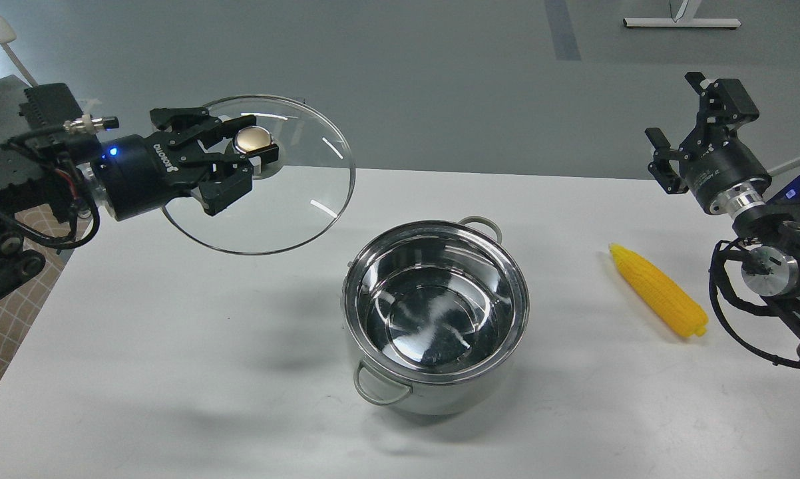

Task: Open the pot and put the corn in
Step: 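Lift the glass lid off the pot and carry it away from the pot, then lower the lid onto the table and open the left gripper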

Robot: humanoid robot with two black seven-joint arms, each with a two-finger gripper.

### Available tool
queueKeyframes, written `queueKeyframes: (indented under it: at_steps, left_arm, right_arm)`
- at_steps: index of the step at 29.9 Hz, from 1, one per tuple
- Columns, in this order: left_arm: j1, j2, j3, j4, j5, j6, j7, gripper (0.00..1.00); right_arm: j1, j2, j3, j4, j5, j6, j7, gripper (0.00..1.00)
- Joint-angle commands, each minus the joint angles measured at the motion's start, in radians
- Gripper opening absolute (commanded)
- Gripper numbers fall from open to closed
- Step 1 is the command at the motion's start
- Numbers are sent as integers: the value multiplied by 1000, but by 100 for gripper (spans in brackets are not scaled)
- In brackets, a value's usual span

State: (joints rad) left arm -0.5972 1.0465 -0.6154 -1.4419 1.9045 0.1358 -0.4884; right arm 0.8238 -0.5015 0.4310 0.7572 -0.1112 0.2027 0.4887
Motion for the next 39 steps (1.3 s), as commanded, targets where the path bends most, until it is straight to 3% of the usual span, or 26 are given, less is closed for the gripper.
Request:
queueKeyframes:
  at_steps: [1, 5, 11, 24, 34, 39]
  left_arm:
    - [112, 4, 2, 90, -59, 89, 0, 0]
    - [166, -13, 8, 181, -82, 182, 0, 0]
    - [220, -167, 9, 366, -82, 350, 0, 0]
    - [289, -352, 31, 616, -73, 353, 0, 0]
    - [289, -390, 29, 650, -85, 353, 0, 0]
    - [290, -398, 29, 652, -87, 353, 0, 7]
  right_arm:
    - [0, 0, 0, 1, -1, 0, 0, 100]
    - [-2, -2, 0, 5, -1, 0, 0, 100]
    - [-8, 0, 0, 5, -1, 0, 0, 100]
    - [-15, 0, 0, 5, -1, 0, 0, 100]
    - [-15, 1, 0, 5, -1, 0, 0, 100]
    - [-15, 1, 0, 5, -1, 0, 0, 100]
